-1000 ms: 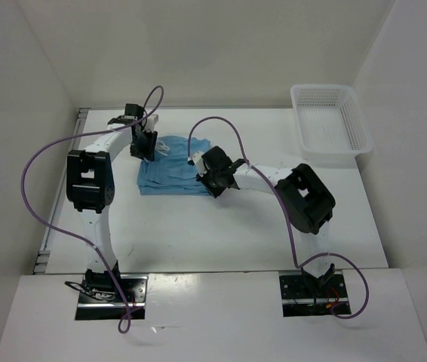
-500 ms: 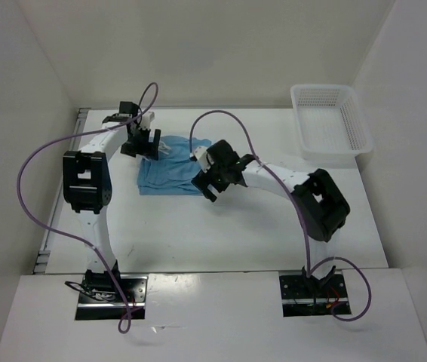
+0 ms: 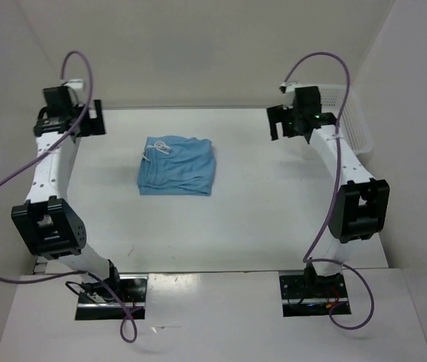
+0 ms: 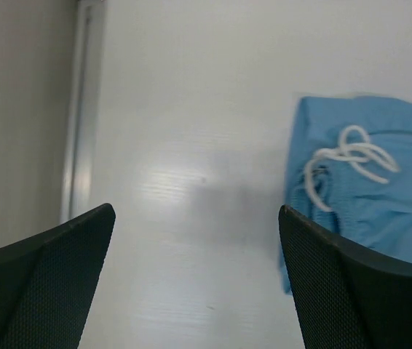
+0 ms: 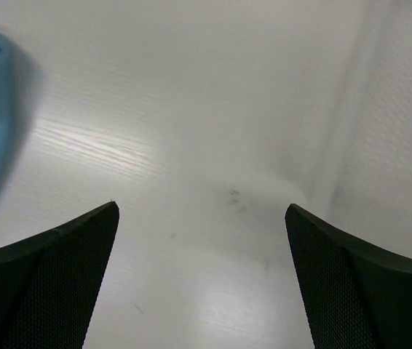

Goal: Fold and stack the shorts
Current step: Fold the shorts

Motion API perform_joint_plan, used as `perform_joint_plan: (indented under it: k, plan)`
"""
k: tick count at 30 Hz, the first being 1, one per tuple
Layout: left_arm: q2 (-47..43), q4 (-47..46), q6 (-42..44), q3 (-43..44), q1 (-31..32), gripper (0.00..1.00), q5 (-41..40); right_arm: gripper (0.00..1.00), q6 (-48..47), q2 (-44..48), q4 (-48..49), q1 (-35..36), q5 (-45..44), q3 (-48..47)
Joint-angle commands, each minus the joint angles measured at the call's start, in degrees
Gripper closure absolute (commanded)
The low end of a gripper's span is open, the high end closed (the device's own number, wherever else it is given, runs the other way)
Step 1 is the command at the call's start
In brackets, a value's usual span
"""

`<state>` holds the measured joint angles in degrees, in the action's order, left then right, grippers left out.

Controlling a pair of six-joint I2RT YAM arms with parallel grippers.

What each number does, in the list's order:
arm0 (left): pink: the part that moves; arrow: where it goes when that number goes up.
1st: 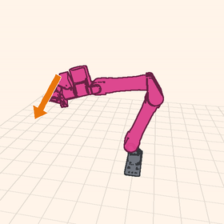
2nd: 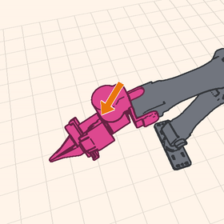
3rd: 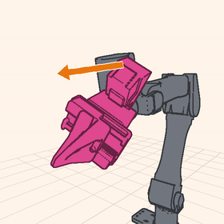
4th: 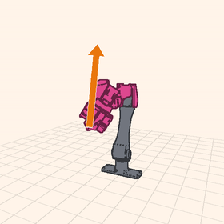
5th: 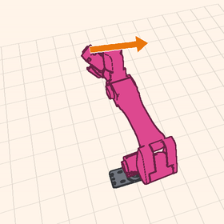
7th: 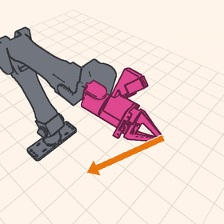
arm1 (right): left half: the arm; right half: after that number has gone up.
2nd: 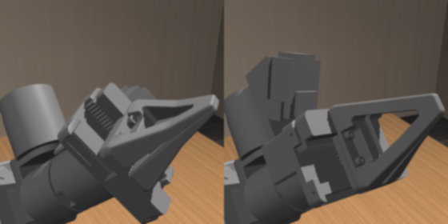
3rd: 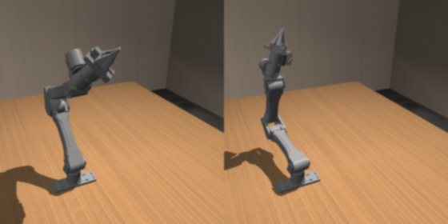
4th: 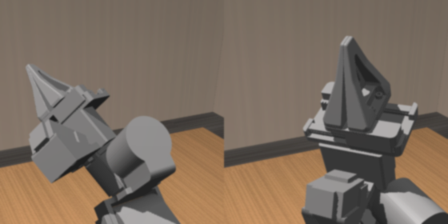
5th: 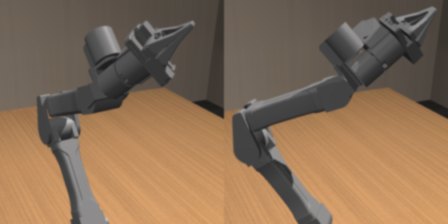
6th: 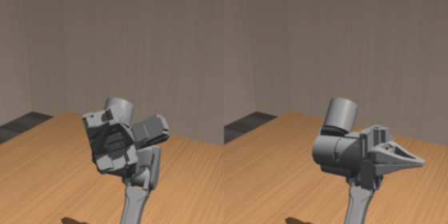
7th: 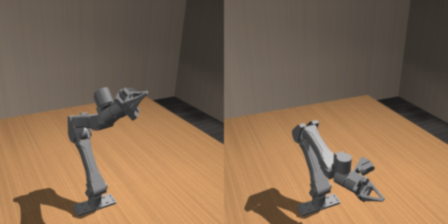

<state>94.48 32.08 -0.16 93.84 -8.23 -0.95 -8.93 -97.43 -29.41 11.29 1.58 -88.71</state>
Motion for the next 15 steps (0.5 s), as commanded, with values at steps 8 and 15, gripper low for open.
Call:
perform_joint_plan:
  k: [8, 15]
  plan:
    - [-8.3, -2.5, 0.2, -18.3, -19.1, 0.00, 8.1, 0.00, 0.9, 6.7, -8.8, -12.7, -10.3, -2.4]
    - [-8.9, -2.5, 0.2, -19.0, -19.1, 0.00, 9.3, 0.00, 0.9, 10.9, -5.1, -8.7, -13.7, 6.5]
